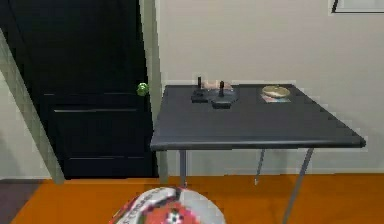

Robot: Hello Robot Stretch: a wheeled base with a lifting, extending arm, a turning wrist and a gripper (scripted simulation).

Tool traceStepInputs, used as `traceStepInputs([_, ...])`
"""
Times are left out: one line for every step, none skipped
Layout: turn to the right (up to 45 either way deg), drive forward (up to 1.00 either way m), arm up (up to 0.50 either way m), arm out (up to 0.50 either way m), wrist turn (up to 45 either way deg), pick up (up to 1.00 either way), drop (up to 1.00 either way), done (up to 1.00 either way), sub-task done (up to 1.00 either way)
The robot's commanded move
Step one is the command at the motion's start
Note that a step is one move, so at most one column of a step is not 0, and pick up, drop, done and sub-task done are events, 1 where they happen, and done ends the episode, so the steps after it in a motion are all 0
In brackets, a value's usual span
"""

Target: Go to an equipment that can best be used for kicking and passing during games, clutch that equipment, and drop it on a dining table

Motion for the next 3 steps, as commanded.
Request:
traceStepInputs([0.0, 0.10, 0.00, 0.00, 0.0, 0.00, 0.00, 0.00, 0.00])
traceStepInputs([-45.0, 0.00, 0.00, 0.00, 0.0, 0.00, 0.00, 0.00, 0.00])
traceStepInputs([-45.0, 0.00, 0.00, 0.00, 0.0, 0.00, 0.00, 0.00, 0.00])
